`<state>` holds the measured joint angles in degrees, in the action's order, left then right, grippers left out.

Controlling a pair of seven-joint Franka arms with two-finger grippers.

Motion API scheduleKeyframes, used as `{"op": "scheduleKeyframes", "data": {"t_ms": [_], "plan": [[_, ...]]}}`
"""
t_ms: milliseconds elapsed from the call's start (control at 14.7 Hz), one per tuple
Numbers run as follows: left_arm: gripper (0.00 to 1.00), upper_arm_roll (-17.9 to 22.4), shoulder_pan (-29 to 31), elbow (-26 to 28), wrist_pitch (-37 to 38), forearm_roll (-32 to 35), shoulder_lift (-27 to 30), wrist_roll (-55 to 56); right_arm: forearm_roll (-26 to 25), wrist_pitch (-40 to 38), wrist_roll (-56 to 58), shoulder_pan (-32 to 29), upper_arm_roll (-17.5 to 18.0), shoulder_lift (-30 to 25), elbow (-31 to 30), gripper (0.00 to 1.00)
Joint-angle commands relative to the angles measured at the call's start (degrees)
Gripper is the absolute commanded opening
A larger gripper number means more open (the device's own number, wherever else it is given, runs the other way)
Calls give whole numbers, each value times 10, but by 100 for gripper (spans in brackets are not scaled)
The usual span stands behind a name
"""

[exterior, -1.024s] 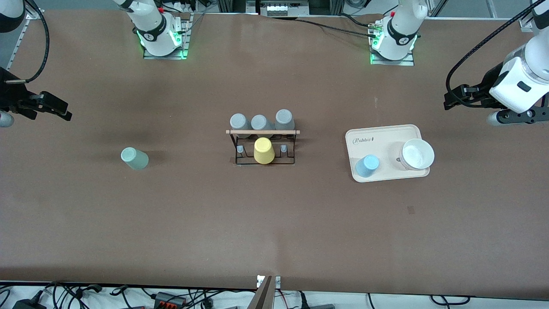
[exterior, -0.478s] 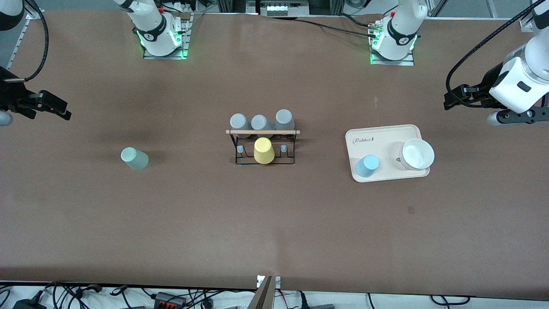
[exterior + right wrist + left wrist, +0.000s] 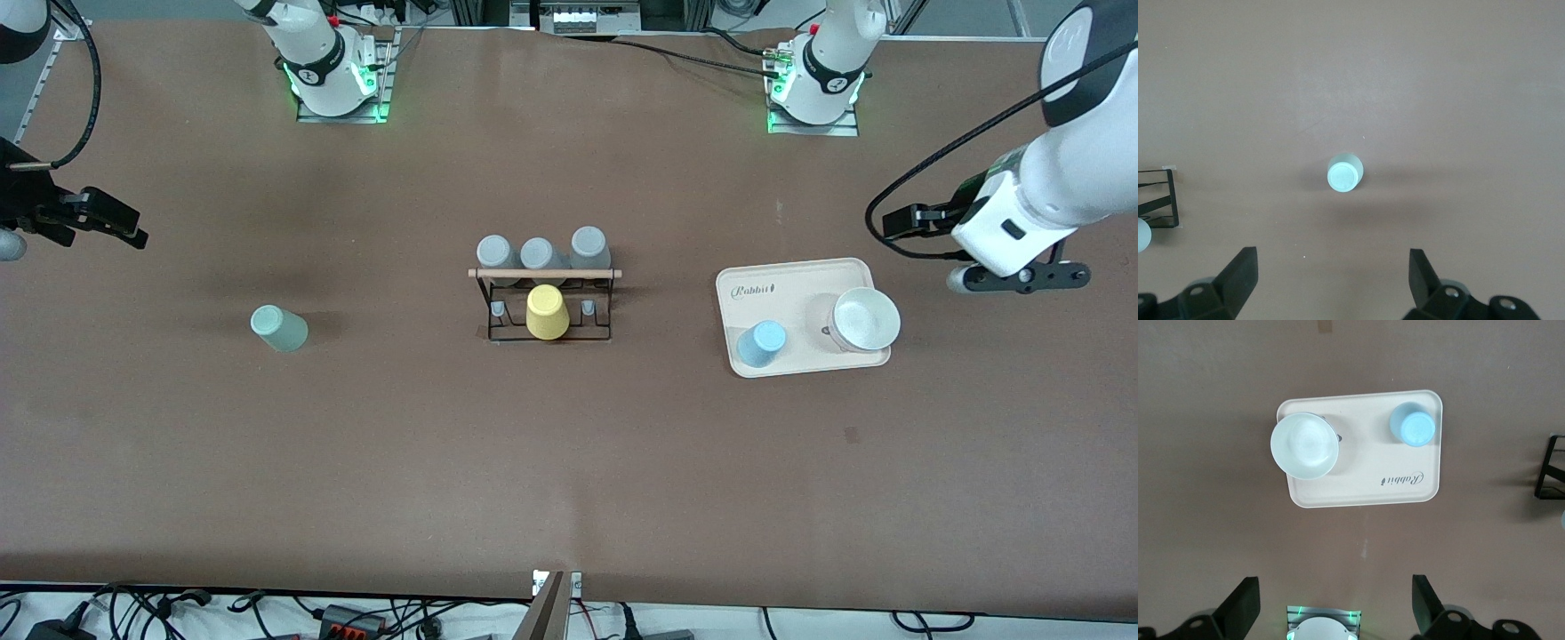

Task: Hang scattered cups on rack with three cups
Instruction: 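Reach the left gripper down to the light blue cup on the tray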

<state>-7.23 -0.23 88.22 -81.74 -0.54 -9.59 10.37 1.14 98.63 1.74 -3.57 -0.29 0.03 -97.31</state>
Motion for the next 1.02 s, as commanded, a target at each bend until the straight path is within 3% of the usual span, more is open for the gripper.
{"op": "scheduleKeyframes", "data": {"t_ms": [0, 205, 478, 956], "plan": [[100, -6, 1, -13, -1, -24, -42, -6, 4, -3, -5, -4, 3, -5, -2, 100], [100, -7, -6, -2, -89, -28, -126, -4, 4, -7, -2, -4, 4, -3, -1, 100], [100, -7, -25, -1, -140, -30, -206, 5, 4, -6, -1, -9, 2, -2, 0, 100], [100, -7, -47, -2, -213, -31, -253, 12, 4, 3, -1, -9, 1, 2, 2, 100]]}}
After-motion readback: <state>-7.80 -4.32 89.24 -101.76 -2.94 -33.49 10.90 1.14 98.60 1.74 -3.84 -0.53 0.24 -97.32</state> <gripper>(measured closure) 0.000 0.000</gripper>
